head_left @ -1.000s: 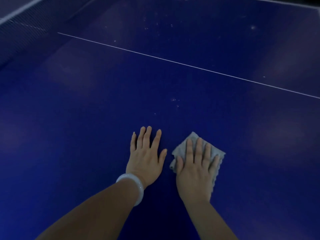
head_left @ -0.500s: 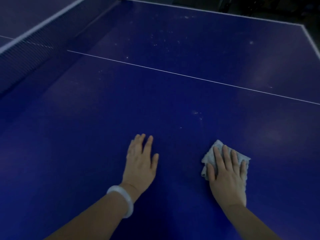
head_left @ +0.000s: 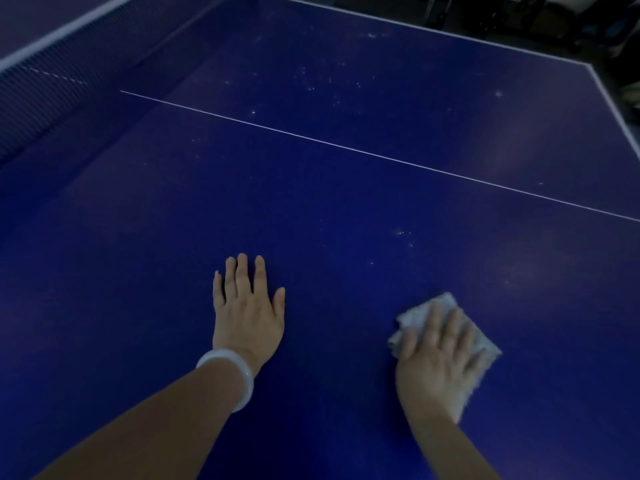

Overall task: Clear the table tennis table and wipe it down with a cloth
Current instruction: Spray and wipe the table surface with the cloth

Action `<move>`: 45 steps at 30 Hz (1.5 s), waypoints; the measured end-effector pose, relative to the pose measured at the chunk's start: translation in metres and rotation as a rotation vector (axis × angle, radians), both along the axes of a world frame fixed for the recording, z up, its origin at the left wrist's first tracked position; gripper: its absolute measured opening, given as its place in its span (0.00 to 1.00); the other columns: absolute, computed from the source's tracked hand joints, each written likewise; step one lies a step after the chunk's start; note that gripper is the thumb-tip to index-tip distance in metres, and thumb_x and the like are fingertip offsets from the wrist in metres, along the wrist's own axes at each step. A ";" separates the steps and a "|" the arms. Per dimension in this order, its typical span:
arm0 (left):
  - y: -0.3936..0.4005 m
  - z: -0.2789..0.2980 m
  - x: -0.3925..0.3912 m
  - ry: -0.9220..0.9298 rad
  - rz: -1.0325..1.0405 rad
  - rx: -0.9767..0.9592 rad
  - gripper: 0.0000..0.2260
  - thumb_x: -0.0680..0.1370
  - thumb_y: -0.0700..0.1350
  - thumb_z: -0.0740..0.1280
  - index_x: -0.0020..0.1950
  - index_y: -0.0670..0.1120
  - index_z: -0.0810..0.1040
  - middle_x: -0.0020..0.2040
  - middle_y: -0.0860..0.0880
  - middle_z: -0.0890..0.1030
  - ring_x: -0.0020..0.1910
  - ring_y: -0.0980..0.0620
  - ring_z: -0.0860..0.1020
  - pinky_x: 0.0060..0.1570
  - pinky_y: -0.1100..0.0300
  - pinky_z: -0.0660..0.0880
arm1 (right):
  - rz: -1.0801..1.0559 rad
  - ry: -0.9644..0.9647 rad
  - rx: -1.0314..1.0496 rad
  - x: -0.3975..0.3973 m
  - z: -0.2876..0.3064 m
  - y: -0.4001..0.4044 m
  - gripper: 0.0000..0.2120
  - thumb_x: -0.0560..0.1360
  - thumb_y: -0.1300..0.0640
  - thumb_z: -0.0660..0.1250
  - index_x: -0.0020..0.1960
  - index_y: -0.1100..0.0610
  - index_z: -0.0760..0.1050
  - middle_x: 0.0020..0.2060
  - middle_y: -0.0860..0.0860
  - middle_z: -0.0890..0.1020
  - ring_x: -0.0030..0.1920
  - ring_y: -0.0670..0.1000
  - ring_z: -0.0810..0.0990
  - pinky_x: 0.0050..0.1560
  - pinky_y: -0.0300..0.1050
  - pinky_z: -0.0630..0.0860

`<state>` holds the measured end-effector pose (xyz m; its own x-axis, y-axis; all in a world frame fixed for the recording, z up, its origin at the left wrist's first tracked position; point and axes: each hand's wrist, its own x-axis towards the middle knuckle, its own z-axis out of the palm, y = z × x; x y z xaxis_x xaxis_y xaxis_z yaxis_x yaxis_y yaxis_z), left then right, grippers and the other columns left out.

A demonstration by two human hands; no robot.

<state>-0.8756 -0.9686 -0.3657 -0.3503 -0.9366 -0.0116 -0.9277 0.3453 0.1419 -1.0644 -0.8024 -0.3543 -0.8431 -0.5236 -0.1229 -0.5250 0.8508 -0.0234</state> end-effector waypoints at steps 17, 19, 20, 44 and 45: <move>-0.001 -0.001 0.000 -0.021 0.000 0.019 0.32 0.79 0.60 0.38 0.80 0.46 0.49 0.79 0.41 0.52 0.79 0.44 0.47 0.77 0.45 0.43 | 0.154 -0.113 -0.093 -0.113 0.004 -0.129 0.30 0.81 0.41 0.44 0.79 0.47 0.37 0.79 0.51 0.44 0.78 0.58 0.42 0.74 0.67 0.41; 0.000 0.000 0.000 -0.019 0.000 0.016 0.32 0.79 0.60 0.38 0.80 0.46 0.50 0.79 0.41 0.52 0.79 0.44 0.47 0.77 0.45 0.44 | 0.538 -0.078 -0.051 -0.084 -0.002 -0.141 0.31 0.80 0.39 0.41 0.78 0.46 0.34 0.79 0.49 0.41 0.78 0.57 0.39 0.74 0.64 0.37; 0.000 0.000 0.000 -0.017 -0.002 0.015 0.32 0.79 0.60 0.39 0.80 0.46 0.50 0.79 0.41 0.53 0.79 0.44 0.48 0.77 0.45 0.45 | 0.694 -0.081 -0.050 -0.071 -0.006 -0.135 0.30 0.80 0.37 0.37 0.78 0.44 0.33 0.79 0.48 0.39 0.78 0.54 0.36 0.74 0.61 0.35; 0.002 0.003 -0.001 0.008 -0.005 0.028 0.32 0.79 0.59 0.42 0.79 0.43 0.53 0.78 0.39 0.54 0.78 0.42 0.49 0.77 0.44 0.45 | 0.105 -0.029 -0.005 -0.159 0.005 -0.008 0.30 0.80 0.37 0.37 0.79 0.46 0.40 0.80 0.51 0.47 0.79 0.53 0.44 0.76 0.63 0.41; 0.002 0.003 -0.001 -0.002 -0.004 0.029 0.32 0.79 0.59 0.42 0.79 0.44 0.52 0.79 0.39 0.53 0.78 0.42 0.49 0.77 0.44 0.45 | 0.010 -0.035 -0.018 -0.152 0.006 -0.004 0.32 0.79 0.36 0.36 0.79 0.47 0.40 0.80 0.52 0.48 0.79 0.54 0.44 0.76 0.63 0.43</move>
<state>-0.8768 -0.9666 -0.3625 -0.3538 -0.9345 -0.0395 -0.9267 0.3445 0.1498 -1.2166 -0.8060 -0.3486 -0.8329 -0.5347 -0.1428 -0.5323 0.8446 -0.0576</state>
